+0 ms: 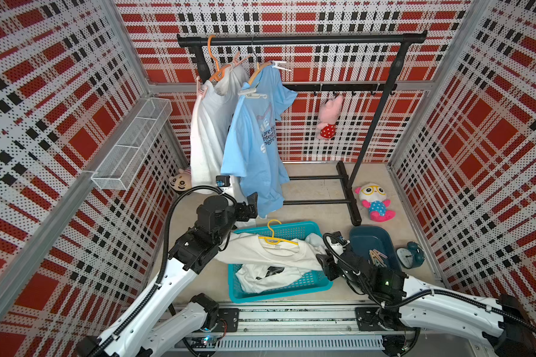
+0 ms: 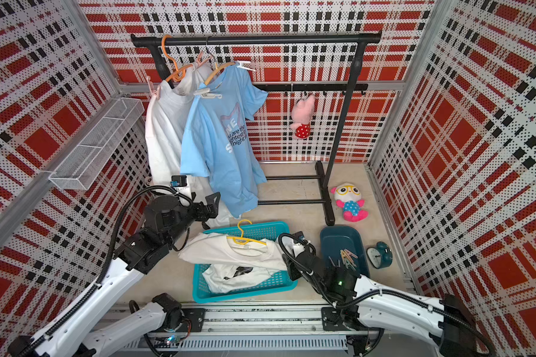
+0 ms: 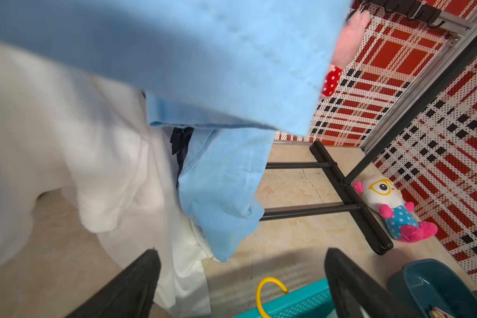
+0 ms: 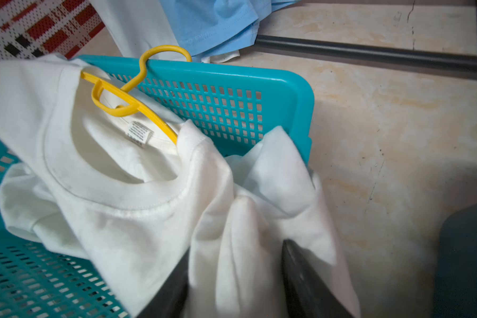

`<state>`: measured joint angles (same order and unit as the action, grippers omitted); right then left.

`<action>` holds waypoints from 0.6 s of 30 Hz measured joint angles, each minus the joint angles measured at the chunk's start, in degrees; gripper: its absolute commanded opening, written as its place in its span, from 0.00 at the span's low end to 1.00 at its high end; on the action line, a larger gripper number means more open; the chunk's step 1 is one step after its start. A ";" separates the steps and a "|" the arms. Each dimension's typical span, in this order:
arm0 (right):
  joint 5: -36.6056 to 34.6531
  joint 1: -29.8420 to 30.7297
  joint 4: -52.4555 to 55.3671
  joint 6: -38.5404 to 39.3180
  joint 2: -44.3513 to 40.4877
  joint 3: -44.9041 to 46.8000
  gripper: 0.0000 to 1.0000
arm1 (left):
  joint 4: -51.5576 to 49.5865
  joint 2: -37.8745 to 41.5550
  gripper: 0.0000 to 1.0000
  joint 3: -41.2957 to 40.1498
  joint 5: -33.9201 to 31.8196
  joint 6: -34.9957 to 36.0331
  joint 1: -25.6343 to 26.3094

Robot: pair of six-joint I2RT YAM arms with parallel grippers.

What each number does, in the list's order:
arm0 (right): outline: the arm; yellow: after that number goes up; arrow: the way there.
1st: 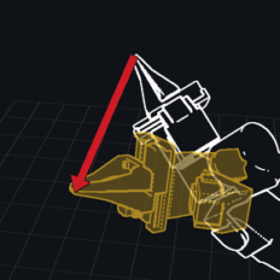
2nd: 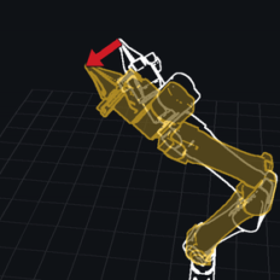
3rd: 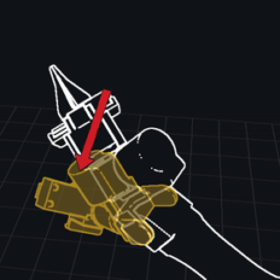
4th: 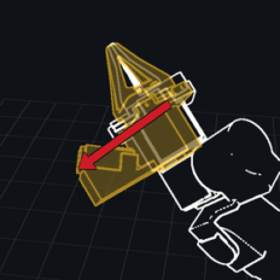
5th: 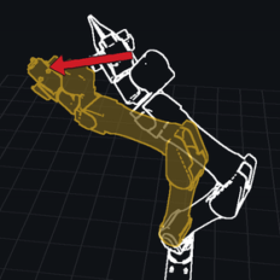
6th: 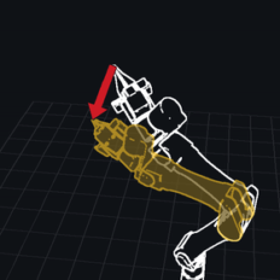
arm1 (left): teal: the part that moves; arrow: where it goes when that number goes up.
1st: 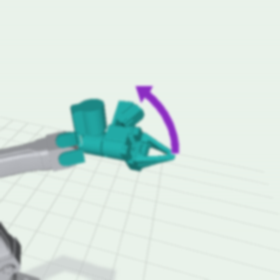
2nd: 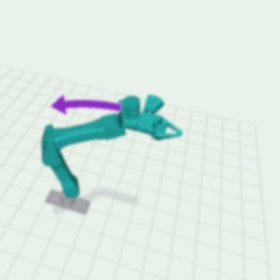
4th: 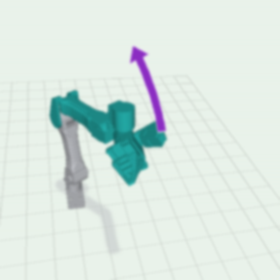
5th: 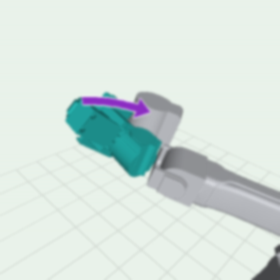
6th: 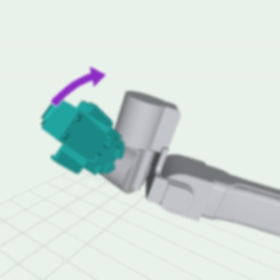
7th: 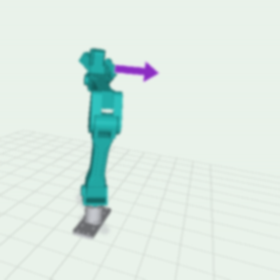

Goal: Use clothespins to secure the t-shirt on both sides of the hanger
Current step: Place the hanger in the basket.

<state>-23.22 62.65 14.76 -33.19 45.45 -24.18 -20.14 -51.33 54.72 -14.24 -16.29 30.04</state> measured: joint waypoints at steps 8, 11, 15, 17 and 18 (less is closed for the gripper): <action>-5.75 0.07 3.91 0.26 -1.92 -4.09 0.97 | -0.02 -0.33 0.96 -1.18 -0.17 -0.20 0.00; -8.63 0.07 5.68 -1.44 -2.84 -6.88 1.00 | -0.04 -1.29 0.97 -1.38 -0.17 -0.17 0.00; -12.26 -0.46 9.38 -5.60 -2.43 -10.69 0.97 | -0.02 -2.19 0.97 -1.38 -0.15 -0.17 0.02; -13.03 -2.69 12.98 -9.16 -1.14 -13.94 0.94 | 0.07 -2.32 0.97 -1.42 -0.13 -0.17 0.02; -12.83 -4.74 14.43 -10.75 -0.48 -15.34 0.92 | 0.22 -2.34 0.97 -1.51 -0.09 -0.17 0.02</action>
<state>-36.05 57.91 29.19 -43.94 44.97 -39.53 -19.92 -53.67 53.21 -14.33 -16.47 30.06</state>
